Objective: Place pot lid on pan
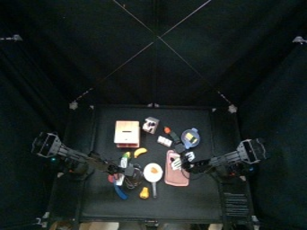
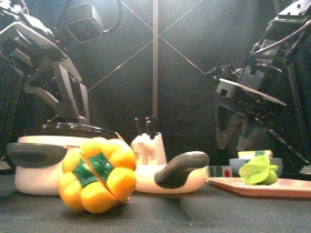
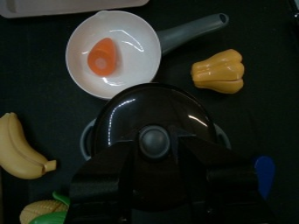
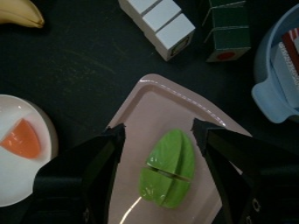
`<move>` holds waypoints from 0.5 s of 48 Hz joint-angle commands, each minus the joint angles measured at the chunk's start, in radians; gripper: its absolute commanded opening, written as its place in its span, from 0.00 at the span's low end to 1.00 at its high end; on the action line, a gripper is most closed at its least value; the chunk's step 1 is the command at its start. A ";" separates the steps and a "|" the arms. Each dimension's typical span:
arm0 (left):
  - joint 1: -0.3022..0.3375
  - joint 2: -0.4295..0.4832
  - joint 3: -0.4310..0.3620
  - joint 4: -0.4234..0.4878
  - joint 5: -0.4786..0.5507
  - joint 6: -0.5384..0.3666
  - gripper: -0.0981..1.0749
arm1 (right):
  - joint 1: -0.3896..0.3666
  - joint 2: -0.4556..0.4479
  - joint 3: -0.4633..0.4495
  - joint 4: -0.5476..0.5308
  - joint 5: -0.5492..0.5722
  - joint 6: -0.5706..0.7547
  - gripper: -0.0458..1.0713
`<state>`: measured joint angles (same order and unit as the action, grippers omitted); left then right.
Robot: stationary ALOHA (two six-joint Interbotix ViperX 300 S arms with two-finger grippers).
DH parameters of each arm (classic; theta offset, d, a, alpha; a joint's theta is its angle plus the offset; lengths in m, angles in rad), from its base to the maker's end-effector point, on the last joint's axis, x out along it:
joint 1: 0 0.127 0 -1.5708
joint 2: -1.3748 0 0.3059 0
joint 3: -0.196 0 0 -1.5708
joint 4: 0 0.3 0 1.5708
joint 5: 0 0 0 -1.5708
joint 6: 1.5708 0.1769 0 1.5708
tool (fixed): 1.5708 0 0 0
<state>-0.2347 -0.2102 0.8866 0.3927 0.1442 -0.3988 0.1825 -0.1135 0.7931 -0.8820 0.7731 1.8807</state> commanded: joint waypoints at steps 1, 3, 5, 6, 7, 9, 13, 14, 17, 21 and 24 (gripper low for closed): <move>0.002 -0.012 -0.025 0.003 -0.003 0.000 0.64 | -0.003 -0.015 -0.006 0.000 0.000 0.002 0.89; 0.002 -0.012 -0.026 0.003 -0.003 0.000 0.64 | -0.003 -0.015 -0.006 0.002 0.000 0.000 0.89; 0.002 -0.012 -0.028 0.003 -0.005 0.000 0.64 | -0.003 -0.015 -0.006 0.003 -0.002 0.000 0.89; 0.002 -0.012 -0.031 0.003 -0.003 0.000 0.64 | -0.003 -0.017 -0.006 0.003 0.000 0.000 0.89; 0.002 -0.014 -0.034 0.003 -0.003 0.000 0.64 | -0.002 -0.015 -0.006 0.003 0.000 0.000 0.89; 0.002 -0.015 -0.038 0.003 -0.003 0.002 0.64 | -0.003 -0.015 -0.006 0.005 0.000 0.000 0.89; 0.002 -0.025 -0.048 0.005 -0.002 0.002 0.64 | -0.003 -0.015 -0.005 0.005 -0.002 0.000 0.89; 0.002 -0.029 -0.051 0.005 -0.002 0.000 0.64 | -0.003 -0.015 -0.003 0.005 0.000 -0.002 0.89; 0.002 -0.034 -0.058 0.003 -0.002 0.000 0.64 | -0.003 -0.017 -0.002 0.005 0.000 -0.006 0.89; 0.003 -0.034 -0.075 0.000 -0.002 0.000 0.64 | -0.003 -0.026 0.000 0.005 0.000 -0.006 0.89; 0.012 -0.029 -0.092 0.000 -0.002 0.000 0.64 | -0.003 -0.035 0.002 0.006 0.005 0.000 0.89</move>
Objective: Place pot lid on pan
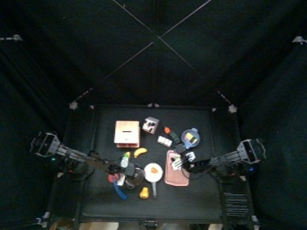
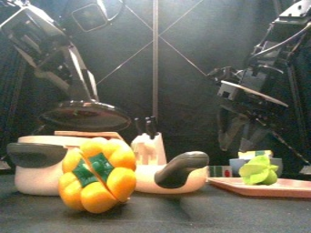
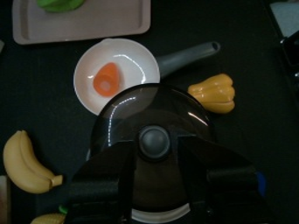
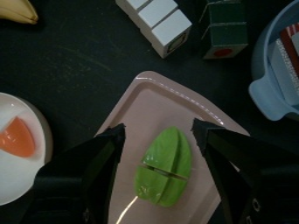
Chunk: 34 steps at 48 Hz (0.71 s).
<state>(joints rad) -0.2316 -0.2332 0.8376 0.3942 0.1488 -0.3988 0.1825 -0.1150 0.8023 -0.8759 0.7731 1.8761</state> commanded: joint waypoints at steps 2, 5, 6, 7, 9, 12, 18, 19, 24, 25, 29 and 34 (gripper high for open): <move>0.014 -0.002 -0.052 0.000 -0.005 0.000 0.64 | -0.005 -0.038 -0.008 0.002 0.006 0.005 0.89; 0.025 0.008 -0.067 0.002 -0.005 0.000 0.64 | -0.008 -0.049 -0.006 0.002 0.008 -0.002 0.89; 0.029 0.012 -0.071 0.002 -0.005 0.000 0.64 | -0.009 -0.051 -0.005 0.000 0.006 -0.002 0.89; 0.032 0.014 -0.075 0.002 -0.005 0.002 0.64 | -0.009 -0.054 -0.005 -0.002 0.006 -0.003 0.89; 0.037 0.021 -0.083 0.003 -0.005 0.002 0.64 | -0.009 -0.057 -0.002 -0.003 0.008 -0.005 0.89; 0.043 0.034 -0.095 0.008 -0.005 0.002 0.64 | -0.009 -0.060 0.006 -0.003 0.008 -0.005 0.89; 0.048 0.078 -0.141 0.034 -0.003 0.002 0.64 | -0.009 -0.064 0.026 0.003 0.006 -0.003 0.89; 0.049 0.086 -0.150 0.038 -0.003 0.002 0.64 | -0.009 -0.066 0.028 0.003 0.006 -0.002 0.89; 0.052 0.124 -0.198 0.060 0.014 0.003 0.64 | -0.006 -0.078 0.044 0.011 0.006 0.000 0.89; 0.055 0.135 -0.213 0.067 0.021 0.003 0.64 | -0.005 -0.081 0.048 0.011 0.006 0.003 0.89; 0.063 0.163 -0.252 0.081 0.046 0.003 0.64 | -0.005 -0.094 0.061 0.012 0.006 0.005 0.89; 0.078 0.202 -0.293 0.089 0.071 0.003 0.63 | -0.005 -0.114 0.080 0.014 0.006 0.006 0.89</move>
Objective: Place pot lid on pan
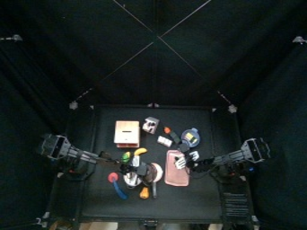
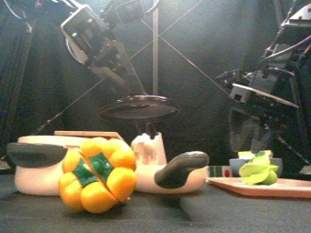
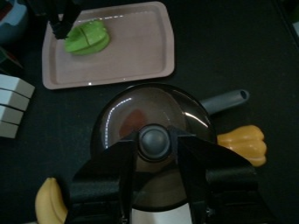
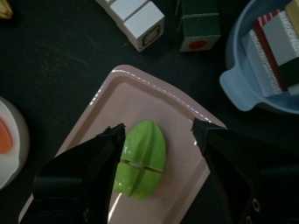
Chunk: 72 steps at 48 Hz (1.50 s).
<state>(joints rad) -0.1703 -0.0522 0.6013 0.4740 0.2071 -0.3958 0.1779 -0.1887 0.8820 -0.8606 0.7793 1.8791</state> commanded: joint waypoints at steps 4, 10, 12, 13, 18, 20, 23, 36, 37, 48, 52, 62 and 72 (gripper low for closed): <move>0.028 0.051 -0.084 0.012 0.014 0.000 0.63 | 0.000 -0.054 0.009 0.003 0.000 0.003 0.89; 0.035 0.091 -0.118 0.009 0.021 0.000 0.63 | 0.002 -0.066 0.023 0.014 0.000 0.003 0.89; 0.035 0.100 -0.124 0.008 0.021 0.000 0.63 | 0.003 -0.066 0.026 0.017 0.000 0.003 0.89; 0.035 0.103 -0.127 0.008 0.021 -0.002 0.63 | 0.003 -0.066 0.028 0.018 0.000 0.002 0.89; 0.035 0.123 -0.130 -0.002 0.018 -0.002 0.63 | 0.003 -0.066 0.034 0.023 0.000 0.003 0.89; 0.035 0.133 -0.130 -0.009 0.014 -0.002 0.63 | 0.003 -0.066 0.034 0.023 0.000 0.002 0.89; 0.035 0.144 -0.129 -0.017 0.015 -0.002 0.63 | 0.003 -0.066 0.034 0.023 -0.002 0.003 0.89; 0.035 0.189 -0.129 -0.017 -0.003 -0.002 0.63 | 0.003 -0.066 0.032 0.023 -0.003 0.003 0.89; 0.035 0.189 -0.129 -0.018 -0.005 -0.002 0.63 | 0.002 -0.066 0.034 0.025 -0.003 0.003 0.89; 0.035 0.192 -0.123 -0.020 -0.032 -0.002 0.63 | 0.003 -0.066 0.032 0.025 -0.003 0.003 0.89; 0.035 0.193 -0.118 -0.020 -0.038 -0.002 0.63 | 0.003 -0.066 0.032 0.025 -0.003 0.003 0.89; 0.035 0.198 -0.112 -0.037 -0.044 -0.003 0.63 | 0.002 -0.063 0.032 0.025 -0.005 0.003 0.89; 0.035 0.207 -0.110 -0.043 -0.044 -0.003 0.63 | 0.002 -0.058 0.029 0.025 -0.005 0.003 0.89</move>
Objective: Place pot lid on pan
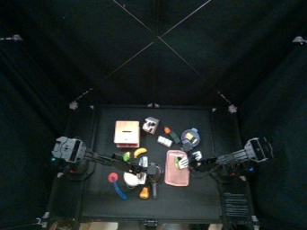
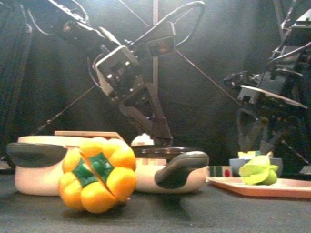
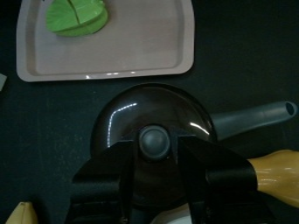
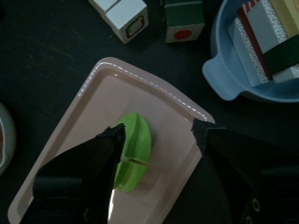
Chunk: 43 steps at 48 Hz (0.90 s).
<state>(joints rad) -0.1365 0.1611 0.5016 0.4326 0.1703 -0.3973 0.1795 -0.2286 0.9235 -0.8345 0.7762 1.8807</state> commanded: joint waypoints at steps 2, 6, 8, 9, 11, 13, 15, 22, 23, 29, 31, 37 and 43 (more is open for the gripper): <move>0.005 -0.005 -0.011 -0.002 -0.008 -0.002 0.63 | 0.000 -0.018 -0.012 -0.002 -0.002 0.002 0.89; 0.005 -0.003 -0.011 -0.002 -0.008 -0.002 0.63 | 0.000 -0.017 -0.012 0.000 -0.002 0.002 0.89; 0.006 -0.003 -0.009 -0.002 -0.008 -0.002 0.63 | 0.000 -0.015 -0.012 0.003 -0.003 0.002 0.89; 0.006 -0.003 -0.011 -0.002 -0.008 -0.002 0.63 | 0.000 -0.015 -0.012 0.003 -0.002 0.002 0.89; 0.006 -0.003 -0.011 -0.003 -0.008 -0.002 0.63 | 0.000 -0.014 -0.011 0.005 -0.003 0.002 0.89; 0.008 -0.003 -0.011 -0.002 -0.008 -0.002 0.63 | 0.000 -0.014 -0.011 0.005 -0.005 0.002 0.89; 0.008 -0.003 -0.011 -0.002 -0.008 -0.002 0.63 | 0.000 -0.012 -0.011 0.005 -0.008 0.002 0.89; 0.008 -0.002 -0.011 -0.002 -0.008 -0.002 0.63 | 0.002 -0.009 -0.011 0.006 -0.018 0.002 0.89; 0.008 -0.002 -0.011 -0.002 -0.008 -0.002 0.63 | 0.000 -0.009 -0.011 0.006 -0.018 0.002 0.89; 0.008 0.000 -0.009 -0.005 -0.008 -0.002 0.63 | 0.000 -0.009 -0.011 0.006 -0.018 0.002 0.89; 0.009 0.002 -0.011 -0.008 -0.008 -0.002 0.63 | 0.000 -0.009 -0.009 0.006 -0.018 0.002 0.89; 0.008 0.003 -0.011 -0.015 -0.009 -0.002 0.63 | 0.000 -0.009 -0.009 0.005 -0.018 0.002 0.89; 0.008 0.005 -0.009 -0.018 -0.009 -0.002 0.63 | 0.000 -0.009 -0.009 0.005 -0.018 0.002 0.89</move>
<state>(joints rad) -0.1319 0.1764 0.5031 0.4157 0.1703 -0.3973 0.1795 -0.2255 0.9219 -0.8268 0.7593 1.8807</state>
